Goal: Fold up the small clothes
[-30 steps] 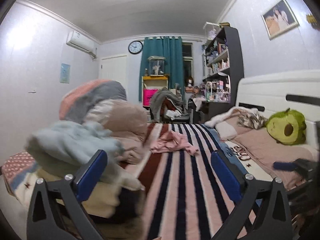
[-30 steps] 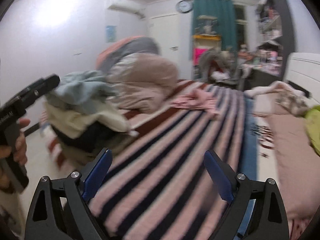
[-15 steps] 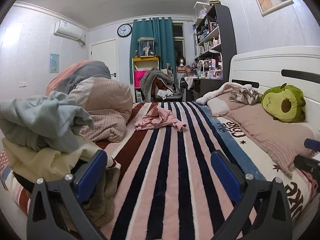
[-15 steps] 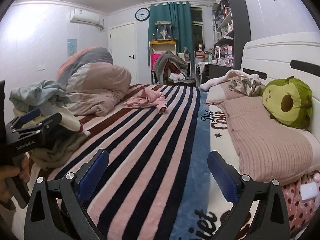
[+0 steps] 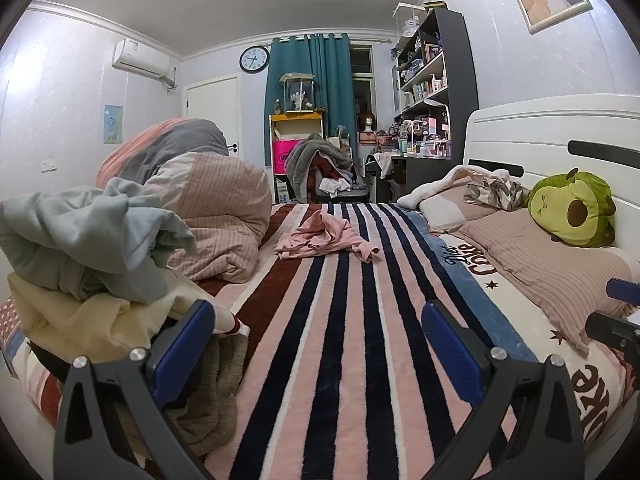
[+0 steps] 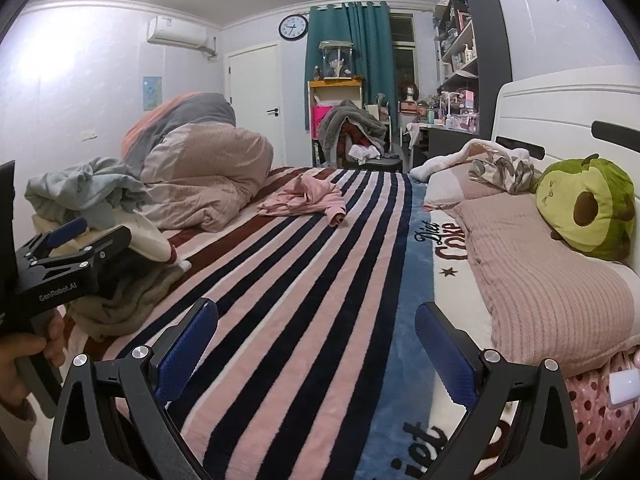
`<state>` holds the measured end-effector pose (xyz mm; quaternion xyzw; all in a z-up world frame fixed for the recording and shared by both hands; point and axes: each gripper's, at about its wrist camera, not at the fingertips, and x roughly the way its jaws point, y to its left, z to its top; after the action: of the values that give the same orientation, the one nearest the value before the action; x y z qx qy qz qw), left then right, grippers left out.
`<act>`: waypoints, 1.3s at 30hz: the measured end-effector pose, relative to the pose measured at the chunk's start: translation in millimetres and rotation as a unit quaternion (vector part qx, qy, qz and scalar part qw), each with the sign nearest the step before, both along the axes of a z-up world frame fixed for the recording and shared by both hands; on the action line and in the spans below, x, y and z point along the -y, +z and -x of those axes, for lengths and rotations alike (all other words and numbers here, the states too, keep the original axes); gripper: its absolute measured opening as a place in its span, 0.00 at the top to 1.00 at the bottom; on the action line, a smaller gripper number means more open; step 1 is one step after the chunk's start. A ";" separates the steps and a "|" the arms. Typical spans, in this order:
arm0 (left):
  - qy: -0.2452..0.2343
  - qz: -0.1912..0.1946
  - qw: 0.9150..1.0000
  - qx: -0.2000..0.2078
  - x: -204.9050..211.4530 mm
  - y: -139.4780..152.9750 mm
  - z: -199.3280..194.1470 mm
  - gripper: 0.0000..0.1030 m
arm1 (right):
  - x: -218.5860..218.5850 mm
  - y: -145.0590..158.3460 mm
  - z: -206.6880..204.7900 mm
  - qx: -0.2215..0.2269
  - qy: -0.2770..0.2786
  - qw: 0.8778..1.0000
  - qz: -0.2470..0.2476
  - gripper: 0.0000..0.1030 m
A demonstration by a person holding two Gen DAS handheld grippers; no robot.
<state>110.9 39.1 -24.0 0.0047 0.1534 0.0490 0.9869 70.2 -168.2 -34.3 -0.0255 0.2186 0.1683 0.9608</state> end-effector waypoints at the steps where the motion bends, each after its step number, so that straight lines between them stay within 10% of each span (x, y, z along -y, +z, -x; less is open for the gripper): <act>1: 0.001 0.000 1.000 0.000 -0.4 0.1 -0.1 0.01 | -0.6 0.1 0.2 0.000 0.000 1.000 0.000 0.05; 39: 0.005 0.010 1.000 0.004 -10.9 9.7 11.7 0.01 | -10.1 13.8 1.7 0.013 0.003 1.000 -0.008 0.04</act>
<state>99.2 50.0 -14.3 -0.0060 0.1504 0.0526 0.9872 68.5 -158.1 -20.5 -0.0208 0.2051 0.1728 0.9631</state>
